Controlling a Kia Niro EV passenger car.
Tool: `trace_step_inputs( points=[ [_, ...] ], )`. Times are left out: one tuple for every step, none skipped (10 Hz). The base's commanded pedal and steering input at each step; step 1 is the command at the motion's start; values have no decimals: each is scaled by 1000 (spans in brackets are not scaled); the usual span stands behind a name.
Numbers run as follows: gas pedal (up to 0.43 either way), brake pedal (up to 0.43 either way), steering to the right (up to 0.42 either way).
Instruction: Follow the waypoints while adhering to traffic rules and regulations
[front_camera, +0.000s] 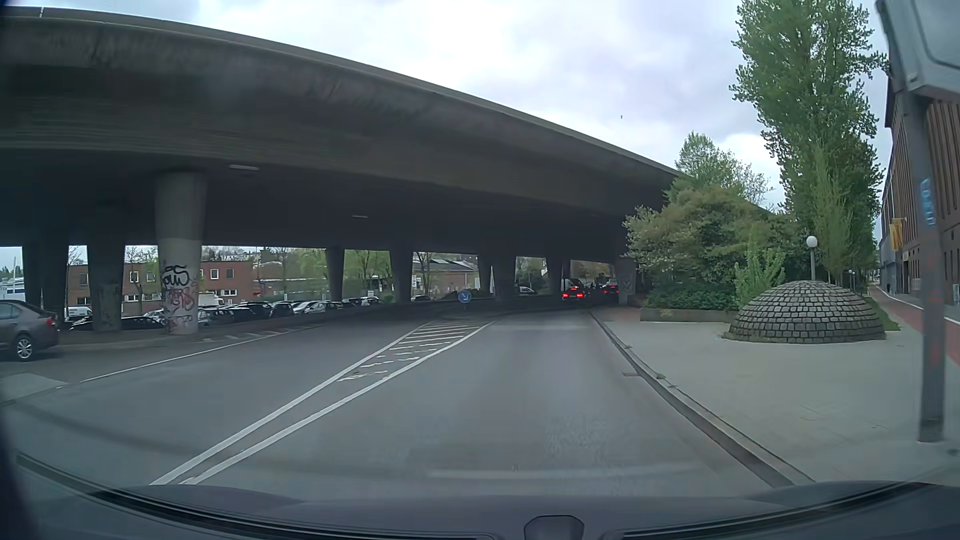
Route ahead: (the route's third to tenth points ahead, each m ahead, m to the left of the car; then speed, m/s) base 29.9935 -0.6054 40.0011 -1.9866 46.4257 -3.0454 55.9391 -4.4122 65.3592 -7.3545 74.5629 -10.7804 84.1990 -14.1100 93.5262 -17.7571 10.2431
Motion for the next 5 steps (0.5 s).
trace_step_inputs(
  points=[
    [59, 0, 21],
    [59, 0, 20],
    [59, 6, 19],
    [59, 0, 18],
    [59, 0, 18]
  ],
)
